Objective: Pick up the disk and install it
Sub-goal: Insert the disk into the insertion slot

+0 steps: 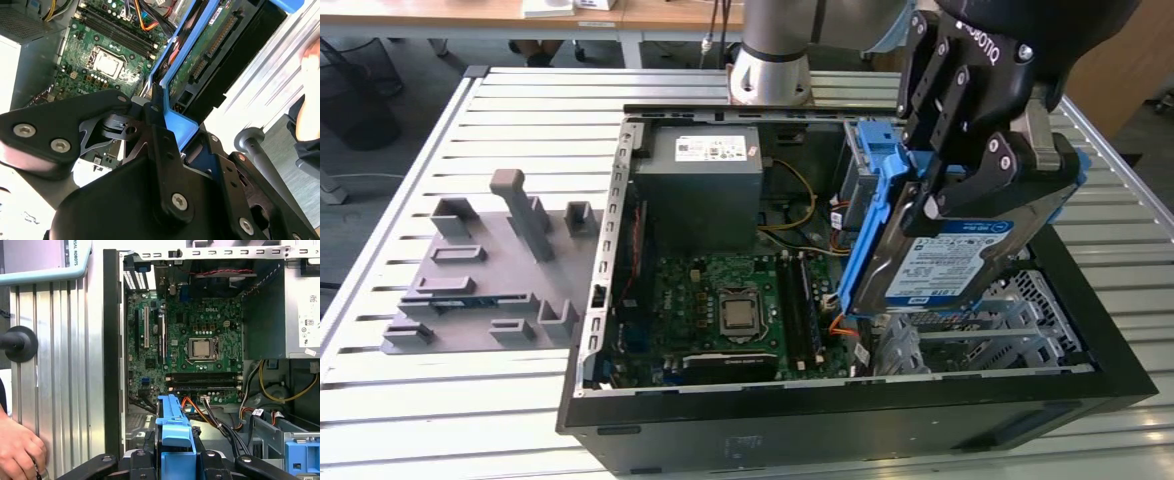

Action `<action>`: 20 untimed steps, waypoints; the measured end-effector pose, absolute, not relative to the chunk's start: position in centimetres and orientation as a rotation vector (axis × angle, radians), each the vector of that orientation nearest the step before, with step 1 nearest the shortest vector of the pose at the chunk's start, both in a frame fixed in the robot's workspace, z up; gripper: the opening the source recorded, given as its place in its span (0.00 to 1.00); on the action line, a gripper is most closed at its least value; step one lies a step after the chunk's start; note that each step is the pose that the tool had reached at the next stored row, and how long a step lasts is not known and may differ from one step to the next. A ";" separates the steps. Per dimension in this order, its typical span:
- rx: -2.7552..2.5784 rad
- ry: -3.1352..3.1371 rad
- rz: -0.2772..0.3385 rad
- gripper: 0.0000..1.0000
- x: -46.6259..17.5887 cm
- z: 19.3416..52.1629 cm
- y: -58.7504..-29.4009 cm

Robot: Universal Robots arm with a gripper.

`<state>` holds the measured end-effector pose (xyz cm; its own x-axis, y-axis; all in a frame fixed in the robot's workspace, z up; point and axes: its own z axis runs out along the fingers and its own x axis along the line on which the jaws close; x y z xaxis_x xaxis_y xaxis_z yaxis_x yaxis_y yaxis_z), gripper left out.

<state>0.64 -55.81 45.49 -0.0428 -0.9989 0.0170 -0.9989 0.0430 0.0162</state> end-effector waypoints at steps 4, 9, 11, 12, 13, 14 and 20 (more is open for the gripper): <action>2.158 -2.251 0.000 0.36 1.2 45.4 -55.8; 2.159 -2.250 0.000 0.36 2.6 45.2 -55.8; 2.159 -2.249 -0.001 0.36 3.2 45.2 -55.8; 2.159 -2.249 0.000 0.36 3.4 45.2 -55.8; 2.159 -2.249 -0.001 0.36 3.6 45.2 -55.8; 2.159 -2.249 -0.001 0.36 3.7 45.1 -55.8; 2.160 -2.248 -0.001 0.36 4.7 45.0 -55.8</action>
<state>4.66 -55.82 45.03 -0.0396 -0.9991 0.0168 -0.9991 0.0398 0.0168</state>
